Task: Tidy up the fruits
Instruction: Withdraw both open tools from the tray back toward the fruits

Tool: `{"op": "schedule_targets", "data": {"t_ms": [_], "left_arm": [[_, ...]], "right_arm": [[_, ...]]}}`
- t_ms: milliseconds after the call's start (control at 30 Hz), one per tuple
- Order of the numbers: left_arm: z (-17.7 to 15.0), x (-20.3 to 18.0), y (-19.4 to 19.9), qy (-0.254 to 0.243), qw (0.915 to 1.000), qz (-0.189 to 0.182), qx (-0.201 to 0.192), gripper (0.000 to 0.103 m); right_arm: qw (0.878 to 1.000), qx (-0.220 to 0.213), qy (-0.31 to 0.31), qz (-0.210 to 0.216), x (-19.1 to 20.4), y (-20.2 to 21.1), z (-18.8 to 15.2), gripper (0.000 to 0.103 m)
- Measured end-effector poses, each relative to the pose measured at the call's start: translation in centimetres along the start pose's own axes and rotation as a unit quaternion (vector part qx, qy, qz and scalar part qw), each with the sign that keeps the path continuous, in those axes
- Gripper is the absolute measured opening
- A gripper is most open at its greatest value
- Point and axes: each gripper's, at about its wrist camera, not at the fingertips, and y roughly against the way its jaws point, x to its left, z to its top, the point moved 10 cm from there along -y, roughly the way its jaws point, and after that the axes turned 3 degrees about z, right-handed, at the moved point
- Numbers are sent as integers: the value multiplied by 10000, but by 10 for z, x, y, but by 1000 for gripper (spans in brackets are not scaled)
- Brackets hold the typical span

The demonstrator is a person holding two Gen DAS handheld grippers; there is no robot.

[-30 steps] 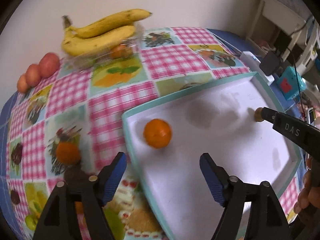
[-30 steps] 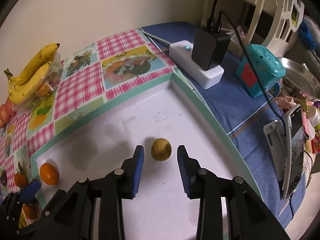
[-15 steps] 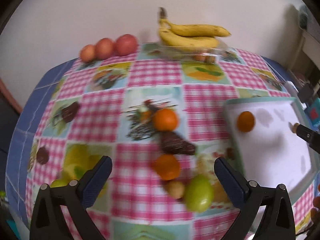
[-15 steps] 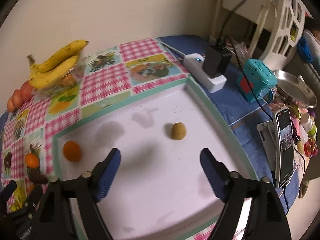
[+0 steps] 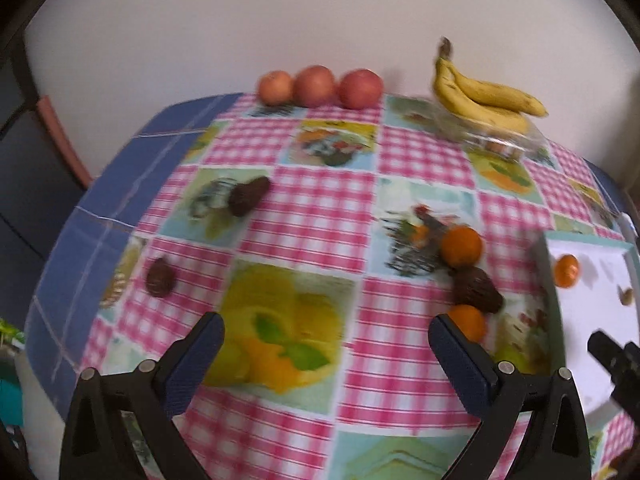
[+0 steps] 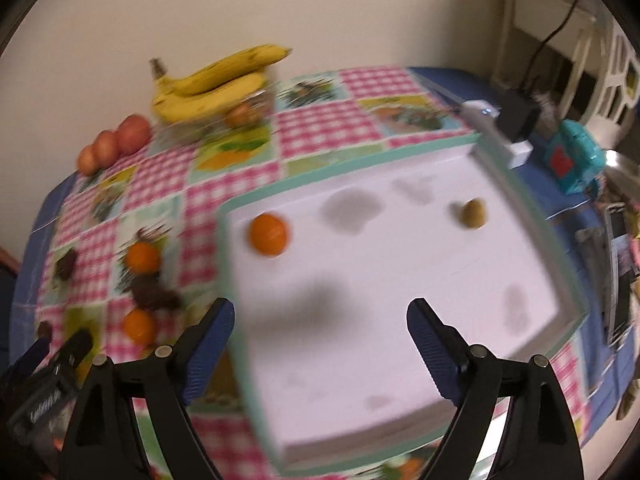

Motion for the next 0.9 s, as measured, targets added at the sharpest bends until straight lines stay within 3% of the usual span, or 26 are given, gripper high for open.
{"op": "schedule_targets", "data": {"t_ms": [133,367,567,700,800,900], "left_arm": [[4,27,-2,148,9992,364,20,103],[-2,57,-10,616,9972,-117,402,103],[6,91,-12,768,9969,22,140,103],[5,106,-22,1000,9946,-154,246,103],[1,111,-29,1070,9935,-141,352,103],[-5,104,-32,1204,9901,-419,592,103]], "right_arm": [[9995,188,249,54,31,-1,-15,89],[9943,696,714,367,89,-6,-36,89],[9956,574,580,458,122,-7,-34,89],[9950,520,384,758,135,-7,-36,88],[9957,389,459,708,139,-8,-35,88],[9960,342,527,627,136,-12,-36,88]]}}
